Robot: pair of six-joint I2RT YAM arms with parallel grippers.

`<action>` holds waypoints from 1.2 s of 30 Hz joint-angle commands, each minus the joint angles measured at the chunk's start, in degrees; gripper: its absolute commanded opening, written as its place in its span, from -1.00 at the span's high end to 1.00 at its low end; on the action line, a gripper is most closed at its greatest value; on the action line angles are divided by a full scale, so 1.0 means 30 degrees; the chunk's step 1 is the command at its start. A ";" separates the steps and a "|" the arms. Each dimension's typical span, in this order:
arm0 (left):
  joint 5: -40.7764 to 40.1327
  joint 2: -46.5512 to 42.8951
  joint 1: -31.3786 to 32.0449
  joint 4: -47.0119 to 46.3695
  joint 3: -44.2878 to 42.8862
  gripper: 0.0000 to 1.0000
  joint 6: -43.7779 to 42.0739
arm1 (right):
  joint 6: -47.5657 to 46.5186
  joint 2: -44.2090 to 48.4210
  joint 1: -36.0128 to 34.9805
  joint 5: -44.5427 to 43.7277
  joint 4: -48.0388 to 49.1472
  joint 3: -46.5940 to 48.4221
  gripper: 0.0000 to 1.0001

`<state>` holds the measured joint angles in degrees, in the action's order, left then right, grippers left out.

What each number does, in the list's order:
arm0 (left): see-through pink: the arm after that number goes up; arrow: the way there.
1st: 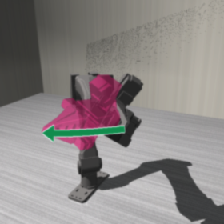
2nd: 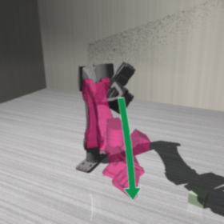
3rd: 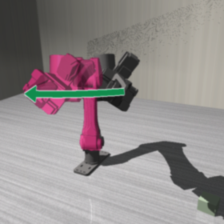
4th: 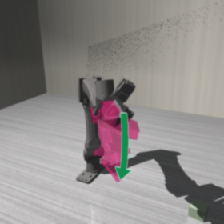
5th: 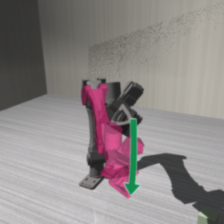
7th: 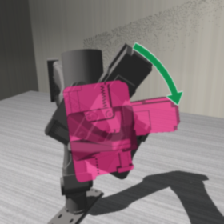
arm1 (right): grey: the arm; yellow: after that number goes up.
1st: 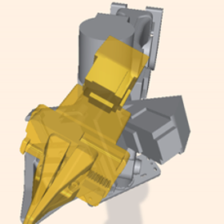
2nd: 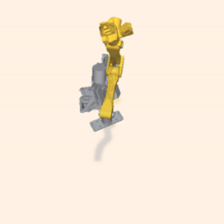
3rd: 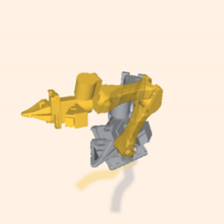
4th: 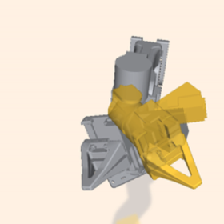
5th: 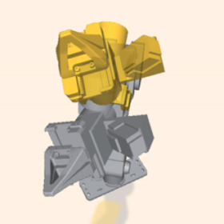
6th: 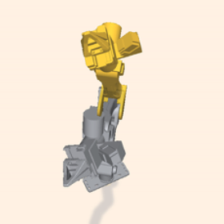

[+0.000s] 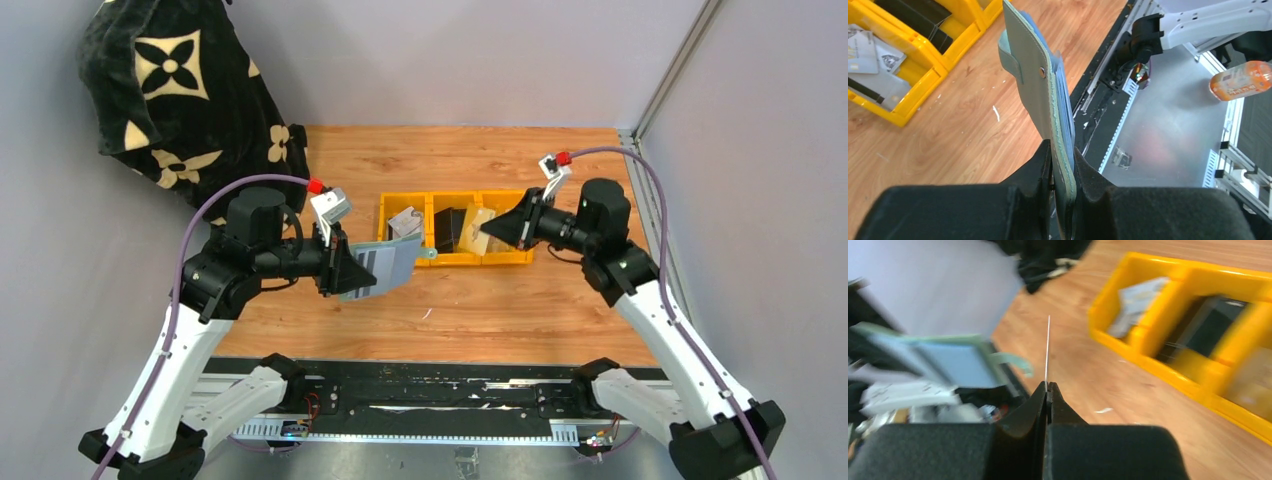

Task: Take the credit cards out of the card holder

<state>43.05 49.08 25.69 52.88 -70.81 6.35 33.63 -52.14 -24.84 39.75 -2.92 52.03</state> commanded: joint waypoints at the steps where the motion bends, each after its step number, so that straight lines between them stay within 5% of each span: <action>1: -0.0853 0.0055 0.0048 0.0623 -0.0573 1.00 -0.1186 | -0.4133 -0.1658 0.2611 -0.4512 -0.7517 0.2204 1.00; 4: -0.0161 -0.0080 0.0049 0.0630 -0.0597 1.00 -0.1413 | -0.5446 -0.3104 0.2895 -0.7630 -0.8628 0.3205 1.00; 10: 0.2737 -0.0322 0.0049 0.0601 -0.0532 1.00 -0.1803 | -0.6977 -0.7084 0.3028 -0.9340 -0.8518 0.4586 1.00; 28: 0.5337 -0.0936 0.0049 0.0683 -0.0159 1.00 -0.2725 | -0.8125 -1.6208 0.3386 -0.7766 -0.7540 0.8242 1.00; 36: 0.6030 -0.0932 0.0045 0.0690 -0.0083 1.00 -0.2917 | -0.7101 -1.2157 0.2720 -0.7865 -0.6768 0.8486 -0.31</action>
<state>58.37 46.81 25.69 55.46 -70.91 -1.19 11.18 -98.94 -15.68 14.39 -25.28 76.07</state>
